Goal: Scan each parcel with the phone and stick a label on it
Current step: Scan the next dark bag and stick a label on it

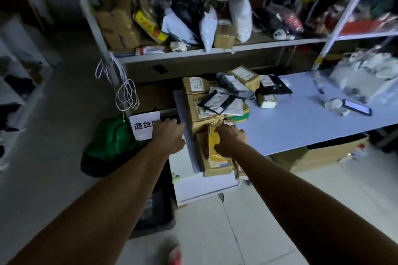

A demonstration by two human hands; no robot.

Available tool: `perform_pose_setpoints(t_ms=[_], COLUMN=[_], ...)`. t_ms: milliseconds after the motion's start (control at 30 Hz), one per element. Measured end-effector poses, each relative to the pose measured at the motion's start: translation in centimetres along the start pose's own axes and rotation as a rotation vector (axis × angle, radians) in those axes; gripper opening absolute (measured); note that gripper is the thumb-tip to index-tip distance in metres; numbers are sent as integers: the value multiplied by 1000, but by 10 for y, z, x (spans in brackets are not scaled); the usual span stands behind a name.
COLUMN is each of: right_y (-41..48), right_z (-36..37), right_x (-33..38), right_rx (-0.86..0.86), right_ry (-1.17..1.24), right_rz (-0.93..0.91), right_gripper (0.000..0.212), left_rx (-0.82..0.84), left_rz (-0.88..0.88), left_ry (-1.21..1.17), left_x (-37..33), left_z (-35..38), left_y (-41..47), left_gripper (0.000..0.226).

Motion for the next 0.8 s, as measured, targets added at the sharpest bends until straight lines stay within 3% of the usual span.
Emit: perform_pose_setpoints(t_ms=[200,500,700,800], right_y=[14,132,224,267], right_z=[-9,-16,-28,-18], right_x=[-90,-193,-236,-247], right_rx=[12,115,-5,18], right_ry=[15,27,266,400], right_rz=[84,129,165,161], right_gripper=[51,67,59,51], left_rx=[4,13,-84,-111], left_rz=[14,4,-56,-84], left_ry=[39,-27,-152,-224], left_x=[-69,-115,-107,-106], left_z=[-16,2,1,10], left_y=[53,211,306,333], left_gripper=[42,34,37,35])
Point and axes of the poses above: each hand's wrist, its own y-axis towards the middle knuckle, its own z-axis out of the palm, x = y × z, the point moved 7 cm from there along y, towards the middle knuckle, and after that the axes turned 5 degrees about -x, right-handed, at the moved point
